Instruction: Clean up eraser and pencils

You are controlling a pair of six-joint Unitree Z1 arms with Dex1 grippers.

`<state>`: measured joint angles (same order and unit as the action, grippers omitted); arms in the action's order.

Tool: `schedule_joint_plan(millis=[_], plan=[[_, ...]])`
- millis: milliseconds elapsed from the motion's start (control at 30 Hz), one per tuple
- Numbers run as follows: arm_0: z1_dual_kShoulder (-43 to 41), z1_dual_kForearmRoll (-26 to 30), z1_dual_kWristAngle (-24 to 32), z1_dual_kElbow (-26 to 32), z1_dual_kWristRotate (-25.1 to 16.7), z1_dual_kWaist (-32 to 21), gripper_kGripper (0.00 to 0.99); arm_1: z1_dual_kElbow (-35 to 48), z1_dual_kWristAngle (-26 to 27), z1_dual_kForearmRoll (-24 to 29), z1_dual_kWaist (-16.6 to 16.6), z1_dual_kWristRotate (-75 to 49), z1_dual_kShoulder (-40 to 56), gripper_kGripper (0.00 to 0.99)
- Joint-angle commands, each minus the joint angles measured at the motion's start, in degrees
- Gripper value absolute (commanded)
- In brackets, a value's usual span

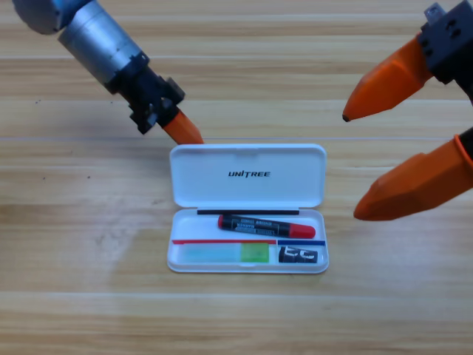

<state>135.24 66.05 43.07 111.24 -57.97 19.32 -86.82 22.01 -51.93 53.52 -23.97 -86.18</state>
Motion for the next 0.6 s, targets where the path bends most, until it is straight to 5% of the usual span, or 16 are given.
schedule_joint_plan(millis=[33,600], plan=[[2.2,2.0,0.6,-0.3,-0.5,4.4,0.000,2.0,0.8,0.7,-0.9,0.6,0.6,0.989],[-2.3,-2.1,-6.0,-8.3,2.0,10.8,0.000,2.4,1.9,0.7,-0.9,0.7,-0.2,0.989]])
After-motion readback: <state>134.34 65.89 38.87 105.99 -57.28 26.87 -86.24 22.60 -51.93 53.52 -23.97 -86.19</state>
